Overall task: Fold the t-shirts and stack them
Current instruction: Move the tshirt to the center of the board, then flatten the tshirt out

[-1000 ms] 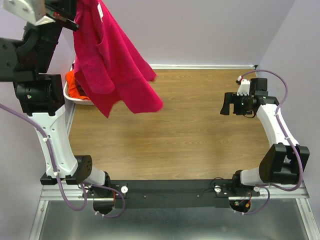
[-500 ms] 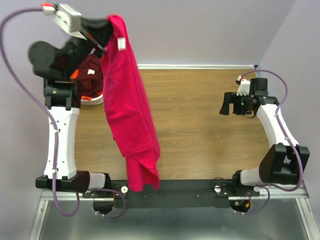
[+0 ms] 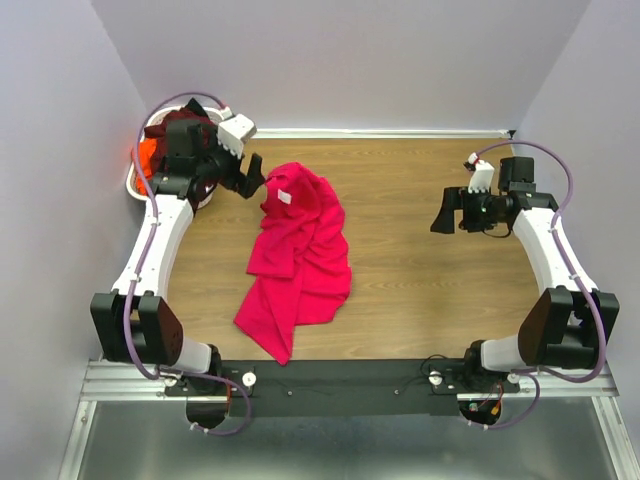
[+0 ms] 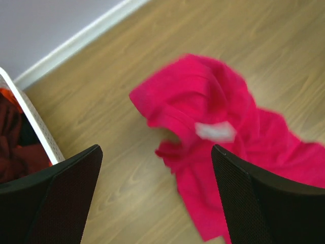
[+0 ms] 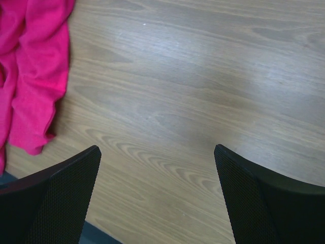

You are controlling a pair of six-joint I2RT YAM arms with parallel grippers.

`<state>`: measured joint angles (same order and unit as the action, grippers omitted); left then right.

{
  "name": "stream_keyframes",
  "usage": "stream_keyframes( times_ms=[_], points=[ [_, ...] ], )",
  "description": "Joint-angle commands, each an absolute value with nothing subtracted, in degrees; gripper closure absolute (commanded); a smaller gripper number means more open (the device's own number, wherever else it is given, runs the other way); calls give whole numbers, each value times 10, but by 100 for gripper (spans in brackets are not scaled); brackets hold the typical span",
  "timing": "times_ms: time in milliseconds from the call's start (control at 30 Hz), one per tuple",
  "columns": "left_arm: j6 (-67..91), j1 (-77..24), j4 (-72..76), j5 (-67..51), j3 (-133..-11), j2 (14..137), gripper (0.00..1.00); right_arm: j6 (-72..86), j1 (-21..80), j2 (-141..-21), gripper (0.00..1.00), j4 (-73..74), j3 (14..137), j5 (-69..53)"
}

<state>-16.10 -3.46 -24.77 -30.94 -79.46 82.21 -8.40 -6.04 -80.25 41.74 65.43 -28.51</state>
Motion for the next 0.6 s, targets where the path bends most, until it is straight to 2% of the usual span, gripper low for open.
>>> stream_keyframes(
  times_ms=[0, 133, 200, 367, 567],
  points=[
    [-333, -38, -326, -328, -754, 766, 4, -115, -58, -809, 0, 459, 674, -365],
    [-402, -40, -350, -292, -676, 761, 5, -120, -23, -825, 0, 463, 681, -397],
    [-423, -40, -353, -288, -653, 762, 5, -121, 30, -839, 0, 461, 692, -396],
    [-437, -44, -317, -270, -593, 765, 5, -105, 168, -924, 4, 446, 732, -344],
    [-448, -49, -298, -255, -547, 770, 8, -77, 277, -1041, 9, 428, 793, -285]
  ],
)
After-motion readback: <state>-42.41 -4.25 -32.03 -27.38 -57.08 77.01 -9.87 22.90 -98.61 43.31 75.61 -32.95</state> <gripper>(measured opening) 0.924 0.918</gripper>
